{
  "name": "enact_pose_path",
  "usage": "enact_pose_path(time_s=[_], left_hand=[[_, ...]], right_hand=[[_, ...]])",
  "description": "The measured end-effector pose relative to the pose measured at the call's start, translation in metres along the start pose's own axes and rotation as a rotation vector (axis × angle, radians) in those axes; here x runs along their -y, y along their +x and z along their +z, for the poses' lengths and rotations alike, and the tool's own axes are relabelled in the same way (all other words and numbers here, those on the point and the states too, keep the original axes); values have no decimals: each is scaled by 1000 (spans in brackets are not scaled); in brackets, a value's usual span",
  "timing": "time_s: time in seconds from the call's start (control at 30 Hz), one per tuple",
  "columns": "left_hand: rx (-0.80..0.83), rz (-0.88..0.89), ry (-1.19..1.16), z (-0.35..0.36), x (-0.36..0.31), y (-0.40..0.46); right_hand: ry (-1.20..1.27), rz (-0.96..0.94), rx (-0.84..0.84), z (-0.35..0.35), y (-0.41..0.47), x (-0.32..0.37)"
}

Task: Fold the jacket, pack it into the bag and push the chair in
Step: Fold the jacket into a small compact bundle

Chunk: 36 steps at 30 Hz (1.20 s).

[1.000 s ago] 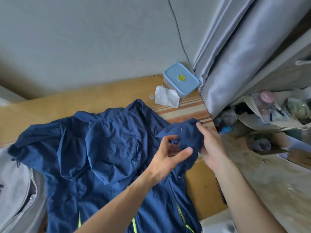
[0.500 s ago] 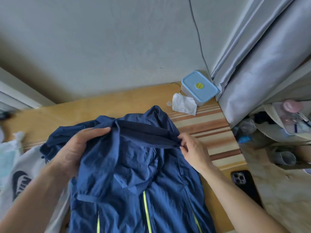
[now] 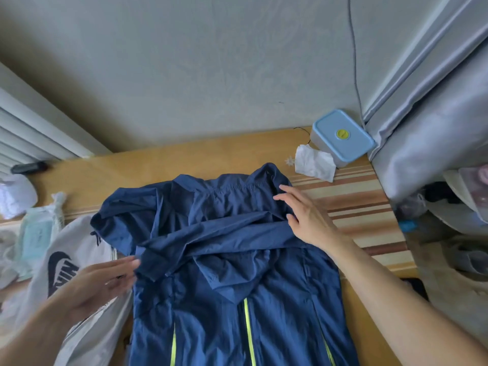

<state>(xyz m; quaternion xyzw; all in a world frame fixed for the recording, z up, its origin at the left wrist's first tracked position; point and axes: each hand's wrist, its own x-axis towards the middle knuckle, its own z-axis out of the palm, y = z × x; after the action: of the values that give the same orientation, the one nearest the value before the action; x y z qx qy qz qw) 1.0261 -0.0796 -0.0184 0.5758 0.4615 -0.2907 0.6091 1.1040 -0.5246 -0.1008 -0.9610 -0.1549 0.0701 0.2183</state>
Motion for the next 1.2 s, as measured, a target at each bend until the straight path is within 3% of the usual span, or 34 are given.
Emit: enact_pose_path(time_s=[0.1, 0.17, 0.3, 0.4, 0.5, 0.57, 0.63, 0.73, 0.83, 0.93, 1.0, 1.03, 1.13, 1.2], left_hand=[[-227, 231, 475, 5, 9, 4], [-360, 348, 583, 6, 12, 10], [-353, 444, 284, 5, 8, 13], [-243, 415, -120, 11, 1, 13], [-58, 314, -471, 36, -5, 20], [-51, 245, -551, 53, -2, 34], [-115, 171, -510, 67, 3, 50], [-157, 123, -462, 76, 15, 70], [-117, 191, -391, 77, 20, 78], [-48, 285, -268, 81, 20, 73], [-127, 312, -95, 85, 21, 71], [-178, 319, -11, 88, 22, 71], [-249, 315, 103, 95, 23, 71], [-320, 390, 220, 93, 23, 70]], right_hand=[[-275, 57, 357, -3, 24, 2], [-269, 115, 406, -7, 31, -4], [131, 319, 297, -26, 36, -33], [521, 514, 166, -50, 38, -53], [880, 688, -74, -60, 41, -70], [1050, 818, -199, -64, 42, -74], [971, 869, -191, -61, 42, -78], [730, 847, -99, -46, 39, -89], [474, 784, -103, -32, 31, -97], [137, 708, -329, -28, 21, -78], [11, 479, -507, -21, 15, -39], [-13, 320, -514, -11, 13, -18], [-110, -59, -300, 36, 12, 35], [-208, -67, -58, 70, 14, 48]])
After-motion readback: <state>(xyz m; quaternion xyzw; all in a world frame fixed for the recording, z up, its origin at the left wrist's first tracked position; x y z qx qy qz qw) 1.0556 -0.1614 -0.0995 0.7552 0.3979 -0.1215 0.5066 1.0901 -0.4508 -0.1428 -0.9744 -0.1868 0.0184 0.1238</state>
